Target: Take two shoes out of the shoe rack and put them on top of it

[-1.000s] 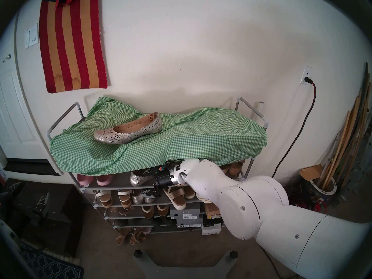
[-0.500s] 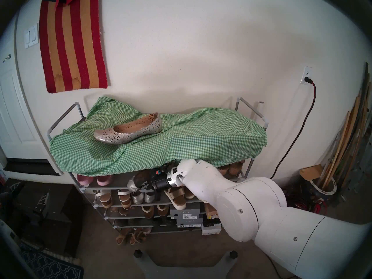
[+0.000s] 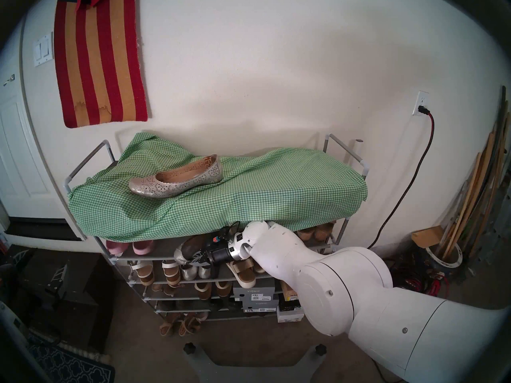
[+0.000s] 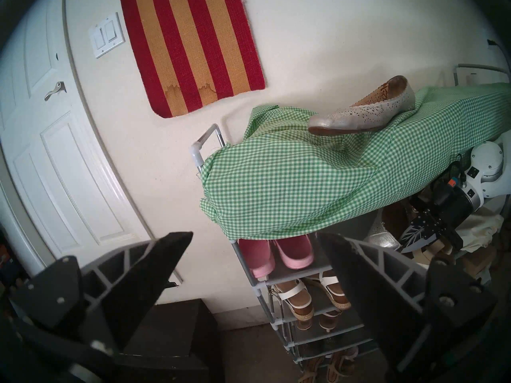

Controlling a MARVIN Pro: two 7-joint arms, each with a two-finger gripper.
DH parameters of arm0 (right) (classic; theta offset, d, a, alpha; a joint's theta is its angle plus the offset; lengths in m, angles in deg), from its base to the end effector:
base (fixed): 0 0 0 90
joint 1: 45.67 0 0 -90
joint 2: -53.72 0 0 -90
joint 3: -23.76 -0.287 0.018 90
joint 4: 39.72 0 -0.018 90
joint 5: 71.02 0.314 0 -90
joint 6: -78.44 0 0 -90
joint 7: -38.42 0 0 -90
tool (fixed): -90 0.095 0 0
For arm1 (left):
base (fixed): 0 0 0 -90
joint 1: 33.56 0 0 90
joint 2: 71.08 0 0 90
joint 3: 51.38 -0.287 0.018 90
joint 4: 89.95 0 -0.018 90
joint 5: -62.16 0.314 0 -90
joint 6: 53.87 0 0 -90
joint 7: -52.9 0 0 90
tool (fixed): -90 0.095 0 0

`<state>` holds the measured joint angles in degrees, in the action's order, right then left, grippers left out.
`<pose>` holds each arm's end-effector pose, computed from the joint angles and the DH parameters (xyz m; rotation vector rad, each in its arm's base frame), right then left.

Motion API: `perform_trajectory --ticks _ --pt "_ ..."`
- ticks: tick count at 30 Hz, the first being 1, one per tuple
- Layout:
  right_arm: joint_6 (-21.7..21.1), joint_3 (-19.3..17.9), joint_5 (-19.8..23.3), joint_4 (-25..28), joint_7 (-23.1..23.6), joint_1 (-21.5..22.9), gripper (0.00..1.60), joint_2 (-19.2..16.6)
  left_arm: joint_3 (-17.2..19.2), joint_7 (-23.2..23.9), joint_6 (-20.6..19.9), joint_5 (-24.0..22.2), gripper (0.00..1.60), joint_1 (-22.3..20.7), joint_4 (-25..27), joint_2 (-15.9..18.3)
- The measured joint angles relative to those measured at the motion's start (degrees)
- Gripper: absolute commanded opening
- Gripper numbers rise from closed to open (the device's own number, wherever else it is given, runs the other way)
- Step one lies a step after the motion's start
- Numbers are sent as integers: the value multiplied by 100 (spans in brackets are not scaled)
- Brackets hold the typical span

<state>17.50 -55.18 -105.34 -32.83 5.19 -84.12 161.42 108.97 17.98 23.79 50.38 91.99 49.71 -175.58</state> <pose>0.4670 0.2756 -0.3659 -1.3489 -1.7304 -1.0722 0.0914 0.2129 -0.1532 -2.1891 0.1796 -1.8166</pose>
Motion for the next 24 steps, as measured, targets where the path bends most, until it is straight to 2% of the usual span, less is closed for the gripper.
perform_trajectory --ticks 13,24 --pt "795 -460 378 42 1074 127 0 -221 7 18 -2 12 160 -18 0 -5" --pt "1359 -696 601 -40 577 191 0 -231 14 36 5 14 160 -38 0 0"
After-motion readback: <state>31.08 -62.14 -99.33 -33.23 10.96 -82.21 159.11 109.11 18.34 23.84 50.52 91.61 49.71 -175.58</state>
